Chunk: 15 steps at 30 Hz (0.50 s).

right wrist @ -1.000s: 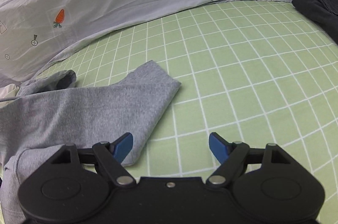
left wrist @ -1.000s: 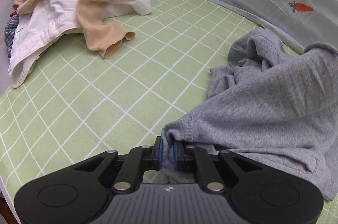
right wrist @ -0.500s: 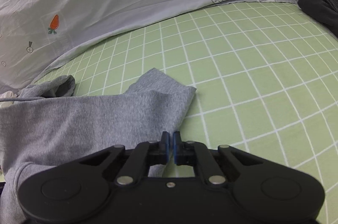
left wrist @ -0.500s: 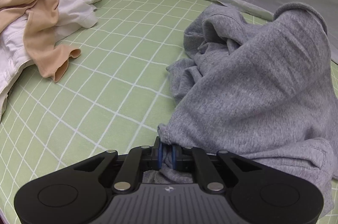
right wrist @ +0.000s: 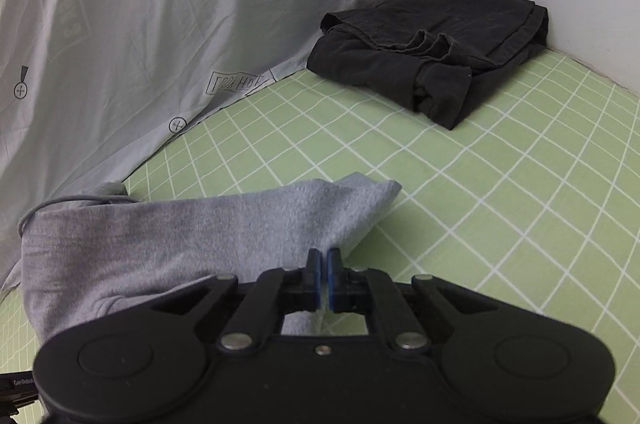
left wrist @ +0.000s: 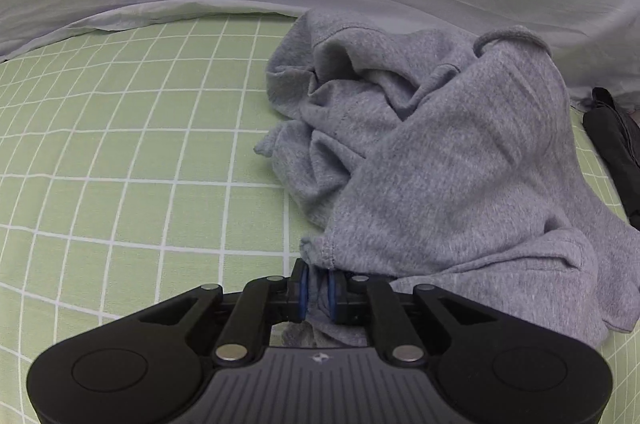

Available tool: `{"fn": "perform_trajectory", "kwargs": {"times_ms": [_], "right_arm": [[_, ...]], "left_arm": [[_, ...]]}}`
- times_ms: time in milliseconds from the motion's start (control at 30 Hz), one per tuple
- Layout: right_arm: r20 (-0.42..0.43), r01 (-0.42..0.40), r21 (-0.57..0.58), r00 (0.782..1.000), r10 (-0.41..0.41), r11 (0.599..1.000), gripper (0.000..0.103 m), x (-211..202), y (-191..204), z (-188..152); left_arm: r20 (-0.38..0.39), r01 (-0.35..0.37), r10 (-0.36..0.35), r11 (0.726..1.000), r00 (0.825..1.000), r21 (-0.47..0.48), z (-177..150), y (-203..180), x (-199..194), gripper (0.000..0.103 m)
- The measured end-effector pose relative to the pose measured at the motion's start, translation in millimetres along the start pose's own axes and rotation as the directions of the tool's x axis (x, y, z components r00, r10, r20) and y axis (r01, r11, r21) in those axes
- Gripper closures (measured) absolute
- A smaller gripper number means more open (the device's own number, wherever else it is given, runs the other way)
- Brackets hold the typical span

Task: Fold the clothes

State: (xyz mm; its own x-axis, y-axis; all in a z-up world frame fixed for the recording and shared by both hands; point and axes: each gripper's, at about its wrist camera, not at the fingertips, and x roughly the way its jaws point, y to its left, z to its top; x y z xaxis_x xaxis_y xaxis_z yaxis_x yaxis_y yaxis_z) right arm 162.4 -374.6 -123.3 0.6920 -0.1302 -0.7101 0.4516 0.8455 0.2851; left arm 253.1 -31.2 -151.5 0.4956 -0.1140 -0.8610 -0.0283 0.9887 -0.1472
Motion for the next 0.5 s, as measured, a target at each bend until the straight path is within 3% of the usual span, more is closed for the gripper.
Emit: {"fn": "perform_trajectory", "kwargs": {"times_ms": [167, 300, 400, 500], "right_arm": [[0.004, -0.080, -0.048, 0.997, 0.080, 0.996, 0.099, -9, 34, -6], [-0.045, -0.195, -0.153, 0.981, 0.190, 0.969, 0.099, -13, 94, -26], [-0.079, -0.294, -0.262, 0.956, 0.284, 0.919, 0.099, -24, 147, -42], [-0.124, -0.426, -0.321, 0.904, 0.409, 0.846, 0.103, -39, 198, -56]], "left_arm": [[0.026, 0.030, -0.029, 0.998, 0.999, -0.057, -6, 34, -25, 0.085], [0.059, 0.086, -0.079, 0.989, 0.995, -0.119, -14, 63, -52, 0.081], [0.086, 0.056, -0.047, 0.992, 0.995, -0.110, -26, 74, -68, 0.081], [0.088, 0.062, -0.048, 0.984, 0.995, -0.165, -36, 97, -79, 0.081]]}}
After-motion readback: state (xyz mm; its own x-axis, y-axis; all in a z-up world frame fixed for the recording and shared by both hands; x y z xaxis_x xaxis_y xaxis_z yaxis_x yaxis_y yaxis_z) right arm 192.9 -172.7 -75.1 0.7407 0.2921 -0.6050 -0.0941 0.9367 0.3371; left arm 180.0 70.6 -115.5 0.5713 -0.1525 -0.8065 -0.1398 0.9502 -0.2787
